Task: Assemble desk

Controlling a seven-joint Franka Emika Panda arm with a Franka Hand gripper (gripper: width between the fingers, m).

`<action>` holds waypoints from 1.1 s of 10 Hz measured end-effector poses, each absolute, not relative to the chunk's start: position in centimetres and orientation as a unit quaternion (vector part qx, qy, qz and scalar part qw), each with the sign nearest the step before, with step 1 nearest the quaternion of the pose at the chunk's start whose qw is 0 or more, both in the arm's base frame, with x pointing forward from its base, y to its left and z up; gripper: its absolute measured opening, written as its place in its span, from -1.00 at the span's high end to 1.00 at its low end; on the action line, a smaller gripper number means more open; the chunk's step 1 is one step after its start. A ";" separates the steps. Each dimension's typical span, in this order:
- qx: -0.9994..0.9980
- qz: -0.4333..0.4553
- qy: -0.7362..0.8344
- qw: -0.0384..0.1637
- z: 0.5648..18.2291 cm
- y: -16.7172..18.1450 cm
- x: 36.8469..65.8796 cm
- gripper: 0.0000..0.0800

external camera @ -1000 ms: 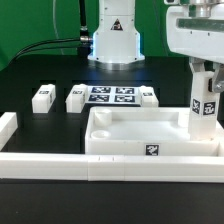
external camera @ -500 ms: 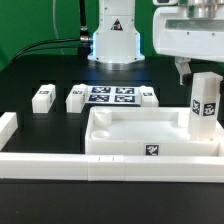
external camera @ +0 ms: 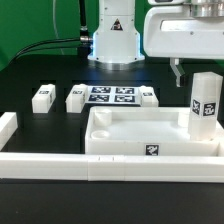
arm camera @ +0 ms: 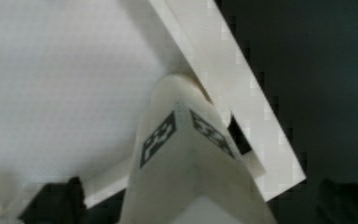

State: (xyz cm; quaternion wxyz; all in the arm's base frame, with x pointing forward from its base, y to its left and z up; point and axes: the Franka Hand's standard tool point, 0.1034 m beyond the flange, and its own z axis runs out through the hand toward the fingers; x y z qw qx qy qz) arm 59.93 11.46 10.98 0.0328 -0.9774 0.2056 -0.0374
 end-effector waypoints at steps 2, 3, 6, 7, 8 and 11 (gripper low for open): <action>-0.995 -0.041 0.092 0.028 10.8 11.2 60.1 -0.62; -0.998 -0.043 0.044 0.026 10.8 11.0 60.2 -0.62; -0.997 -0.046 -0.056 0.018 10.8 11.0 60.2 -0.62; -0.997 -0.046 -0.066 0.016 10.8 11.0 60.2 -0.56; -0.997 -0.046 -0.063 0.017 10.8 11.0 60.2 -0.56; -0.997 -0.046 -0.055 0.017 10.8 11.0 60.2 0.28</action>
Offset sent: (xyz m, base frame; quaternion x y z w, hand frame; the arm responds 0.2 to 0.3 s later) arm 0.0044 0.0084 0.0018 0.0200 -0.0152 -0.2193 0.9753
